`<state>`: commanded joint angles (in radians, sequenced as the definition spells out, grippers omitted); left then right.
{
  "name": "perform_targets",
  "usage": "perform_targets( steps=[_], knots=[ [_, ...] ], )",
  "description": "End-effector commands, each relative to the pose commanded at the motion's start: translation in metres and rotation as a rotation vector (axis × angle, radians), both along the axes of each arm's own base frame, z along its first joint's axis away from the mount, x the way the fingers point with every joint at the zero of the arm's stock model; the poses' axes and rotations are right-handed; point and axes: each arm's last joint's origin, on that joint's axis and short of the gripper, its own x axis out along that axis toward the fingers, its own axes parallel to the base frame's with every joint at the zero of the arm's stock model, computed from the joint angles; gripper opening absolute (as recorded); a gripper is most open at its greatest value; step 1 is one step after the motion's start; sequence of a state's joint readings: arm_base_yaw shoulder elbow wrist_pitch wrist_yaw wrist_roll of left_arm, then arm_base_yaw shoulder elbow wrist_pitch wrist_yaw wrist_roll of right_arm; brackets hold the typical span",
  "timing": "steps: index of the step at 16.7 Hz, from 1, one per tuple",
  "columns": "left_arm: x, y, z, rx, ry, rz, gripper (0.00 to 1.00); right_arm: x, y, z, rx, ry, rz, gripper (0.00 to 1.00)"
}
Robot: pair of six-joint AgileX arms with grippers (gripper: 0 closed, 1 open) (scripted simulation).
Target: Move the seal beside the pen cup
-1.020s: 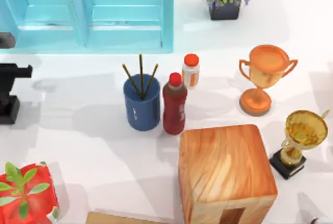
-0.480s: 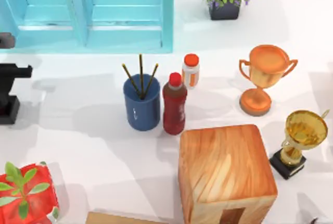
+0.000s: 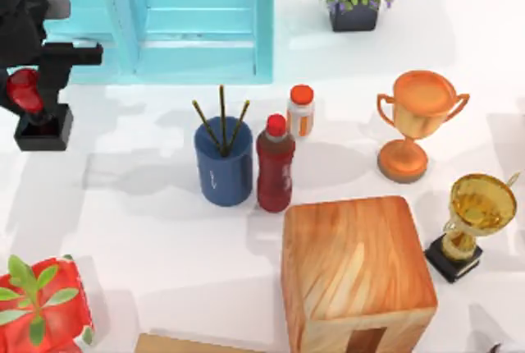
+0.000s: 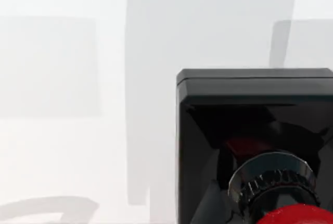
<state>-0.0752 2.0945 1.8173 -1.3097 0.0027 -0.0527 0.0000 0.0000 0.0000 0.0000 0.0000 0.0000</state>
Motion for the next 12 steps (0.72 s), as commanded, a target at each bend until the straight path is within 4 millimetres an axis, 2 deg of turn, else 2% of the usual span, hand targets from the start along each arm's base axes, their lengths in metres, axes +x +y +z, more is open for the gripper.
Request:
perform_targets(
  steps=[3, 5, 7, 12],
  knots=[
    [-0.008, -0.043, 0.044, 0.001, -0.004, -0.006, 0.0, 0.0, 0.0, 0.0, 0.0, 0.0, 0.0, 1.0],
    [-0.016, -0.061, 0.063, 0.0, -0.012, -0.008, 0.0, 0.0, 0.0, 0.0, 0.0, 0.0, 0.0, 1.0],
    [-0.019, -0.068, 0.069, -0.001, -0.016, -0.009, 0.0, 0.0, 0.0, 0.0, 0.0, 0.0, 0.0, 1.0],
    [-0.019, -0.069, 0.068, -0.002, -0.015, -0.001, 0.0, 0.0, 0.0, 0.0, 0.0, 0.0, 0.0, 1.0]
  ],
)
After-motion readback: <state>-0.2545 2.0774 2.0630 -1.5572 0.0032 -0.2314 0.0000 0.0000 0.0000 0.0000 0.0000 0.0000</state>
